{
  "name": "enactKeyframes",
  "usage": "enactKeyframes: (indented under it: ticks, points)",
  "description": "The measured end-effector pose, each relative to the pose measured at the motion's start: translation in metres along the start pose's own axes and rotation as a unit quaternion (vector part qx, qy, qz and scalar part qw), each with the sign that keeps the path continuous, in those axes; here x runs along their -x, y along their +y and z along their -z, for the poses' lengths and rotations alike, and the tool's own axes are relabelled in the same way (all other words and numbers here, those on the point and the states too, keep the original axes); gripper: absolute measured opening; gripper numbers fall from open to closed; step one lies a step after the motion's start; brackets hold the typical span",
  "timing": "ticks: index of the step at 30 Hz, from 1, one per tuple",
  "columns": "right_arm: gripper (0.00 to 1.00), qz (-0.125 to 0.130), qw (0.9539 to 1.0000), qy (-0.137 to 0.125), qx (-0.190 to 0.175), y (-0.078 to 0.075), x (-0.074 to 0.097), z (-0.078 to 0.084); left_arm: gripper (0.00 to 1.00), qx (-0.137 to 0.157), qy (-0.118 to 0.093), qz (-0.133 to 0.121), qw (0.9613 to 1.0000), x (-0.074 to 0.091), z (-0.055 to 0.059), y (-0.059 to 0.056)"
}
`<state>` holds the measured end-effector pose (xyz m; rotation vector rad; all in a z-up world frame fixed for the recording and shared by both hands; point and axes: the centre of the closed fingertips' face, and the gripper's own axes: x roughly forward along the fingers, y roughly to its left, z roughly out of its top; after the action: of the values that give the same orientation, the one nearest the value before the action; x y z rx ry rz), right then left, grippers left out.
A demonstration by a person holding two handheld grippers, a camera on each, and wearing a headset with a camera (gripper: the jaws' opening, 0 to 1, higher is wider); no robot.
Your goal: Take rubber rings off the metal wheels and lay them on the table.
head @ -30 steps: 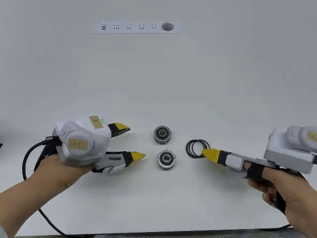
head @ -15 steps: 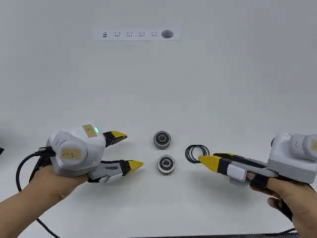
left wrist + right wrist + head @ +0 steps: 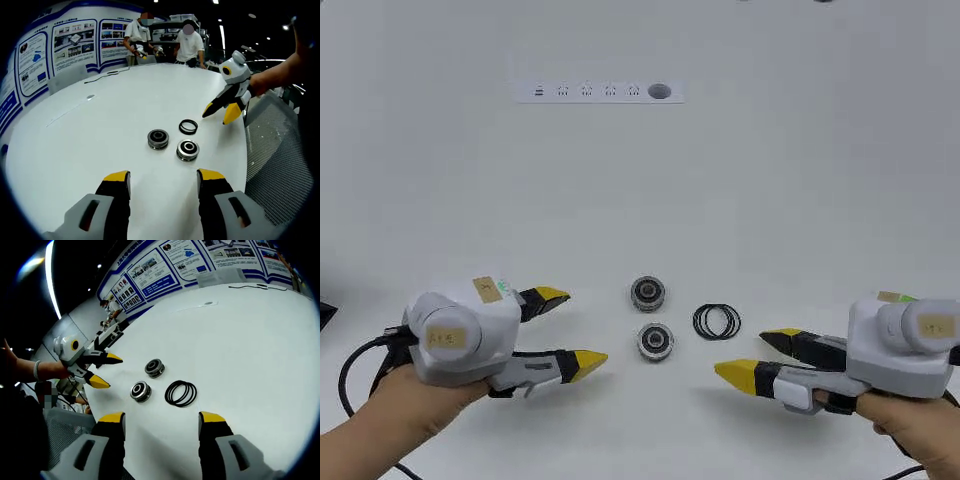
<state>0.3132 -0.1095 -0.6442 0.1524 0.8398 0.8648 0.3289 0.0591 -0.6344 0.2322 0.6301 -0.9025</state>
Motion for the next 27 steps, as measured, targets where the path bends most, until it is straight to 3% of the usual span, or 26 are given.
enactKeyframes:
  ticks: [13,20,27]
  points:
    - [0.72,0.031,0.9963,0.003,0.080,-0.002,0.004,0.003,0.59,0.022,-0.012,-0.018,0.9995,0.016,0.010,-0.009]
    - [0.78,0.037,0.9926,0.012,0.115,-0.001,0.006,0.009,0.63,0.033,-0.029,-0.023,0.9988,0.022,0.011,-0.016]
    - [0.84,0.038,0.9897,0.016,0.137,0.004,0.009,0.013,0.69,0.046,-0.031,-0.028,0.9981,0.030,0.016,-0.022]
